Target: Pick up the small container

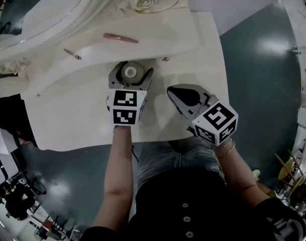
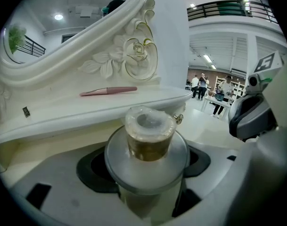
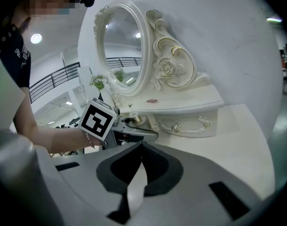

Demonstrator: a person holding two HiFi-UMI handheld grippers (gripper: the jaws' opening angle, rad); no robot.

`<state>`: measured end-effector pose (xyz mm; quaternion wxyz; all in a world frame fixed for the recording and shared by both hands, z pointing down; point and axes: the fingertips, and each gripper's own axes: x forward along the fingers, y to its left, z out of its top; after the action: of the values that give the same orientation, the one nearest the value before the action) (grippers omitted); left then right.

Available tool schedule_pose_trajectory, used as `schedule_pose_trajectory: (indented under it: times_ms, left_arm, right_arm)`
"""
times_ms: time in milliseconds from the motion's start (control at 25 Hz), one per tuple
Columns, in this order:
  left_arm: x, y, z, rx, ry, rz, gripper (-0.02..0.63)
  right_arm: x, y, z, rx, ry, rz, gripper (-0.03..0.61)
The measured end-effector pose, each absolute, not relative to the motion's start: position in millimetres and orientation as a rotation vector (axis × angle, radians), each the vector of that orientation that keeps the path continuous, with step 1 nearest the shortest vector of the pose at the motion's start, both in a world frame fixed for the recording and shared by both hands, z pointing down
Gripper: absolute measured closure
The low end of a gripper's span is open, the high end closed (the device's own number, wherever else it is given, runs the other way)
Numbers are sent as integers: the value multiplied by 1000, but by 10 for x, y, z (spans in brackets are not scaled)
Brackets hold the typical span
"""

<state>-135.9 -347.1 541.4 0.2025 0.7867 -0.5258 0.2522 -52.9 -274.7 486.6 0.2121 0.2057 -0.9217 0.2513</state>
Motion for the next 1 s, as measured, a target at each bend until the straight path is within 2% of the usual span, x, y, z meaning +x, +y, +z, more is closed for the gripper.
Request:
schedule_pose_trajectory:
  times_ms: [480, 1000]
  left_arm:
    - [-1342, -3272, 5345, 2191, -1402, 603, 285]
    - [-1491, -3183, 4577, 2248, -1436, 277, 285]
  right_arm:
    - [-521, -2738, 4745, 646, -2583, 673, 577]
    - [-638, -2778, 4362, 691, -2649, 562, 577]
